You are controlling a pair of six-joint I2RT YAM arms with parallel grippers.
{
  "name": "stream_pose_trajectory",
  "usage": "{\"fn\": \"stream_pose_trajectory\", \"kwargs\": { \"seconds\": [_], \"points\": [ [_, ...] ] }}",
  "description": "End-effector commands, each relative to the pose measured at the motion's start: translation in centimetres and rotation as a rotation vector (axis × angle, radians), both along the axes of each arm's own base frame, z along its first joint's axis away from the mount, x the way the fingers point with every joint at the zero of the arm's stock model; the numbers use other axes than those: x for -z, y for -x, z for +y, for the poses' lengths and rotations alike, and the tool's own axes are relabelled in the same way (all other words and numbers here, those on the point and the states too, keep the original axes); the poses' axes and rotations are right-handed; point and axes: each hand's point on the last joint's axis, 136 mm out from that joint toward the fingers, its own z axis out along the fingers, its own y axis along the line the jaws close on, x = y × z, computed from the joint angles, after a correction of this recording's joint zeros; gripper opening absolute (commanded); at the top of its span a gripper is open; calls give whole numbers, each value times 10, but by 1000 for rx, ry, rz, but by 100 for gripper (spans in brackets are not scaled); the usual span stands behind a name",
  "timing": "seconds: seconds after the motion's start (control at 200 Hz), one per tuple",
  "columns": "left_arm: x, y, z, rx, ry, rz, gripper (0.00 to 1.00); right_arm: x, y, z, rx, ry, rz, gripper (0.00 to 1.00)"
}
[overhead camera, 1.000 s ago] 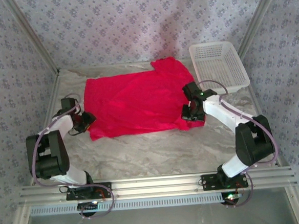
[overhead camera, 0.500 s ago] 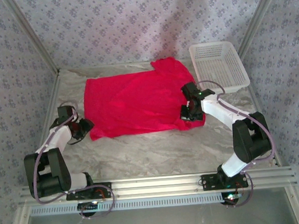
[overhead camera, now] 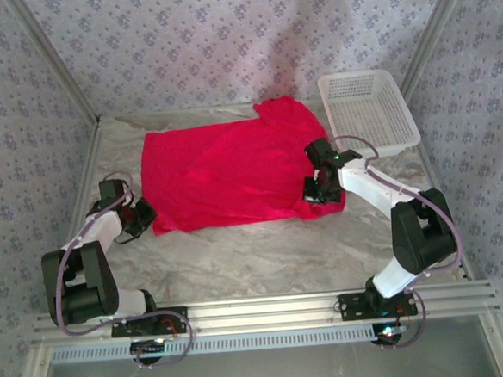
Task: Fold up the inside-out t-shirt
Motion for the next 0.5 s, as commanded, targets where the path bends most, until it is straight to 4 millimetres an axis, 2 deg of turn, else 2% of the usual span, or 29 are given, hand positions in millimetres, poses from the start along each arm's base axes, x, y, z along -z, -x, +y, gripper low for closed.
{"fn": "stream_pose_trajectory", "kwargs": {
  "seconds": [0.0, 0.15, 0.23, 0.345, 0.495],
  "points": [
    [-3, -1, 2, 3, -8, -5, 0, -3, -3, 3, -14, -18, -2, 0],
    [-11, 0, 4, 5, -28, -14, 0, -5, -3, 4, -15, -20, -3, 0],
    [-23, 0, 3, 3, -31, -37, 0, -7, -2, 3, -16, -19, -5, 0],
    [-55, -1, 1, -3, -35, -119, 0, -14, 0, 3, -21, -27, -13, 0],
    [-97, -3, -7, 1, -2, -220, 0, -39, -7, 6, -22, -65, -84, 0]
  ]
}}
